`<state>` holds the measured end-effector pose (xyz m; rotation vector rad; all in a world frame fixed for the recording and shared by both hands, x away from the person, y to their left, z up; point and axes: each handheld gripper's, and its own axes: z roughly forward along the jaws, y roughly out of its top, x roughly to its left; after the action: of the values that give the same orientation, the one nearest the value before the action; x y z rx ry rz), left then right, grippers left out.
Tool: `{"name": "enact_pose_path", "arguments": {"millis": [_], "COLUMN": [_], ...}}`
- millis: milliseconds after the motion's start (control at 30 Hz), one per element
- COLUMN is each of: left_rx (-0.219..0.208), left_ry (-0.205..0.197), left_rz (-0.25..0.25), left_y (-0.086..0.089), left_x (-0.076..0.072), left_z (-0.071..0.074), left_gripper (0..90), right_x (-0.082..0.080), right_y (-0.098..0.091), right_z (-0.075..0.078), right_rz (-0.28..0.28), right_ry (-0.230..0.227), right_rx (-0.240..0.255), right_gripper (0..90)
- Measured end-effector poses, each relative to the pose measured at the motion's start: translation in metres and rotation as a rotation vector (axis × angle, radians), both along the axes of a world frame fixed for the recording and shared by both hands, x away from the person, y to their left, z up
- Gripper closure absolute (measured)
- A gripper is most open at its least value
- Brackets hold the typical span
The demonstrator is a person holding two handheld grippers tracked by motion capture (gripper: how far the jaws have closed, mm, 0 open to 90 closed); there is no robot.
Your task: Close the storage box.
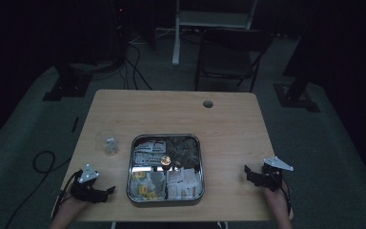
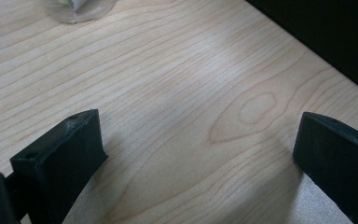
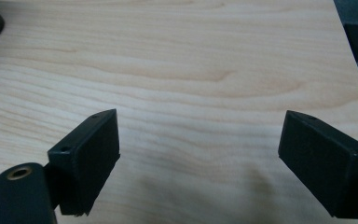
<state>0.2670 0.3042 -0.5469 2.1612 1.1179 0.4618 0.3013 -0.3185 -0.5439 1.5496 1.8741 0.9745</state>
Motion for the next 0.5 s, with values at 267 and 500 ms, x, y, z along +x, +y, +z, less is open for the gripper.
{"name": "enact_pose_path", "arguments": {"millis": [267, 500], "left_rx": [0.001, 0.001], "left_ry": [-0.001, -0.002], "left_rz": [0.009, 0.022], "left_y": [0.000, 0.000], "left_x": [0.000, -0.001], "left_z": [0.000, 0.000], "left_gripper": [2.3, 2.3], "right_x": [-0.004, -0.011], "right_y": [-0.001, -0.004], "right_z": [-0.005, -0.005], "right_rz": [-0.074, -0.077], "right_ry": [0.039, 0.031], "right_rx": [-0.030, -0.018], "right_gripper": [12.0, 11.9]}}
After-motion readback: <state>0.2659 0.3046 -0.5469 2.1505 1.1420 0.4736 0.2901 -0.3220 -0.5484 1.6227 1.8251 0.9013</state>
